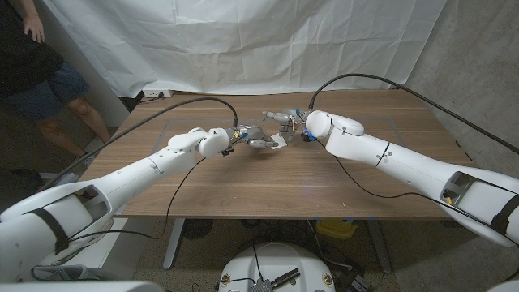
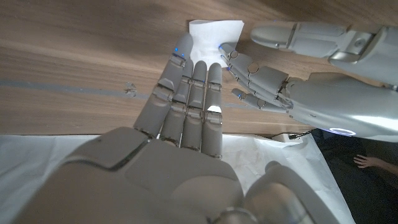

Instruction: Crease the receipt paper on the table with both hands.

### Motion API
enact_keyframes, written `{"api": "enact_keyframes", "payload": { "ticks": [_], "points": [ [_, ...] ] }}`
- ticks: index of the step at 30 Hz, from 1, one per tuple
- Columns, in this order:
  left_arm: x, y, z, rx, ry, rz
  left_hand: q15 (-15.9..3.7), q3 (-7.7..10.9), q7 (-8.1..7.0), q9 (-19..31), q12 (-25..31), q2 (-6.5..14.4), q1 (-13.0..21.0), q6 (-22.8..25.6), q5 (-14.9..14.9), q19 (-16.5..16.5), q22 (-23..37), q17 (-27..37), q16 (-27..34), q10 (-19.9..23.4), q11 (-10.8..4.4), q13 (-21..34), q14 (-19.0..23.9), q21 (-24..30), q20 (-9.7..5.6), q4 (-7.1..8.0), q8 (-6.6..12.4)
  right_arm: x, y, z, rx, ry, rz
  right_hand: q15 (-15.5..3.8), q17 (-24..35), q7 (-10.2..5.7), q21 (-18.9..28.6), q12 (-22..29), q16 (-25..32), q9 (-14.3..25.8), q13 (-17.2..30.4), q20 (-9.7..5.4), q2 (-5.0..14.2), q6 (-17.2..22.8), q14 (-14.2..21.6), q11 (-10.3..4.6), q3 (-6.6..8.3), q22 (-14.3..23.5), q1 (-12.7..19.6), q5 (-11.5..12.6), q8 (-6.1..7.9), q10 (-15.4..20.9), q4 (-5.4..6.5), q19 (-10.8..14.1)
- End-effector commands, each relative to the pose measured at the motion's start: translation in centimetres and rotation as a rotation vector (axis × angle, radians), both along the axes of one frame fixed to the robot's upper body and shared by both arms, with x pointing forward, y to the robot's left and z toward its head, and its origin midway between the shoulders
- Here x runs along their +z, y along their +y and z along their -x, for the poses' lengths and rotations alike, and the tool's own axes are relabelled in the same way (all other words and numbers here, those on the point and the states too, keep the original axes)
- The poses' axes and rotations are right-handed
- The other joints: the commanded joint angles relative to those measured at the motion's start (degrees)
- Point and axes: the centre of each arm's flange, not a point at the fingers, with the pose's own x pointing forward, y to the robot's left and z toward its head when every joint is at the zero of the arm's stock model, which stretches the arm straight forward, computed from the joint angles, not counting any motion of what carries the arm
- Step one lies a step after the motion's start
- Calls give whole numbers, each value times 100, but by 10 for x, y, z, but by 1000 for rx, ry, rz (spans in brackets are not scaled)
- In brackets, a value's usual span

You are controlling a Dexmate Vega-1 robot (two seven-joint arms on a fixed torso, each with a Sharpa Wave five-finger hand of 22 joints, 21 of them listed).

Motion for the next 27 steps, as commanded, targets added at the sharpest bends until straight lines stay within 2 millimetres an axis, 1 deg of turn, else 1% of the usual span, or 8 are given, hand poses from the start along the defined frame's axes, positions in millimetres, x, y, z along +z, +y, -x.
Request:
{"api": "enact_keyframes", "payload": {
  "ticks": [1,8,11,27],
  "points": [
    [2,-2,-2,-1,-1,-3,-436,-27,-13,15,38,462,-30,-34,44,-18,21,-6,-26,46,1,4,43,25,-22,-6,28,-9,5,-9,27,58,1,18,16,14,18,-31,-19,-1,10,0,-3,5,-36,6,-47,10,59,51,10,12,25,-9],
    [2,-1,-4,0,5,-1,-435,-31,-18,15,38,464,-29,-34,46,-18,21,-6,-24,45,-2,4,49,27,-26,-7,30,-9,5,-13,31,61,-3,39,11,24,-44,-117,-114,-2,10,22,2,-110,-187,42,-99,5,63,67,-64,-113,26,-138],
    [2,-1,-5,-1,4,-2,-434,-32,-20,15,39,464,-28,-38,46,-20,21,-6,-25,46,-4,4,48,27,-27,-7,29,-10,6,-15,34,72,-2,45,10,36,-60,-126,-132,-1,11,22,5,-114,-218,46,-108,5,64,70,-70,-124,26,-172],
    [3,0,-8,-5,4,-2,-446,-41,-30,15,36,469,-27,-37,49,-18,21,-7,-25,35,1,4,53,30,-37,-7,33,-15,4,-22,25,98,-16,47,10,46,-67,-148,-141,0,12,24,10,-130,-196,61,-141,4,69,82,-88,-144,24,-173]
  ]
}}
